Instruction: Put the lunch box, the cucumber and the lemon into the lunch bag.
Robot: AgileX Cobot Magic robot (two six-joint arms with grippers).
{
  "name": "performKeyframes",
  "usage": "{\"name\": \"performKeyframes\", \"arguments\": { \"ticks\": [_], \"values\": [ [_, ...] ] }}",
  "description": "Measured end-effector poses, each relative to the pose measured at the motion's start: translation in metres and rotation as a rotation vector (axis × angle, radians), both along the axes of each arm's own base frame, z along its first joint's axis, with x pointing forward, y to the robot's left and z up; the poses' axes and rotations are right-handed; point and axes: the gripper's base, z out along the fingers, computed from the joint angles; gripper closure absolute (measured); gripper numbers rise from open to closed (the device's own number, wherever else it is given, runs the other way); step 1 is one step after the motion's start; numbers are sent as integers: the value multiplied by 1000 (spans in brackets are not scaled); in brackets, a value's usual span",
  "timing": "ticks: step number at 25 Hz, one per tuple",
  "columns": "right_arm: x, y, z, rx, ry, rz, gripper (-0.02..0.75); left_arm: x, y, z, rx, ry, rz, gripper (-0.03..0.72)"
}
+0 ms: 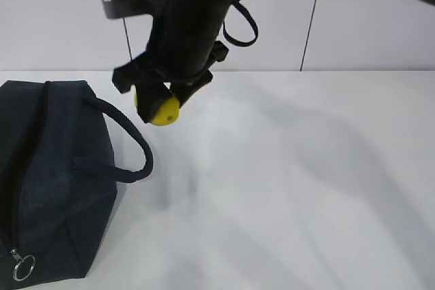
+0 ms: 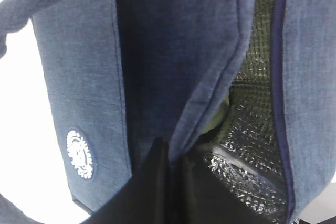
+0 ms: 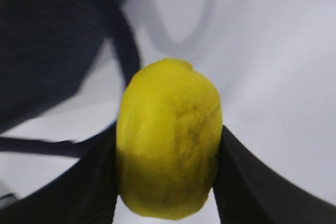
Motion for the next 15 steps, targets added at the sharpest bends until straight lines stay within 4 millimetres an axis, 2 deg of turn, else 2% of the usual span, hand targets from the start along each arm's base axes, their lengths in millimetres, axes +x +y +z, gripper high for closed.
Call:
{"name": "performKeyframes", "arguments": {
  "ticks": [3,5,10,15],
  "values": [
    [-14,1,31,123,23,2,379,0,0,0,1,2,1,681],
    [-22,3,44,204,57,7,379,0,0,0,0,3,2,681],
    [-35,16,57,394,179,61,380,0,0,0,0,5,4,681],
    [-33,25,65,529,160,52,380,0,1,0,4,2,10,681]
  ]
}}
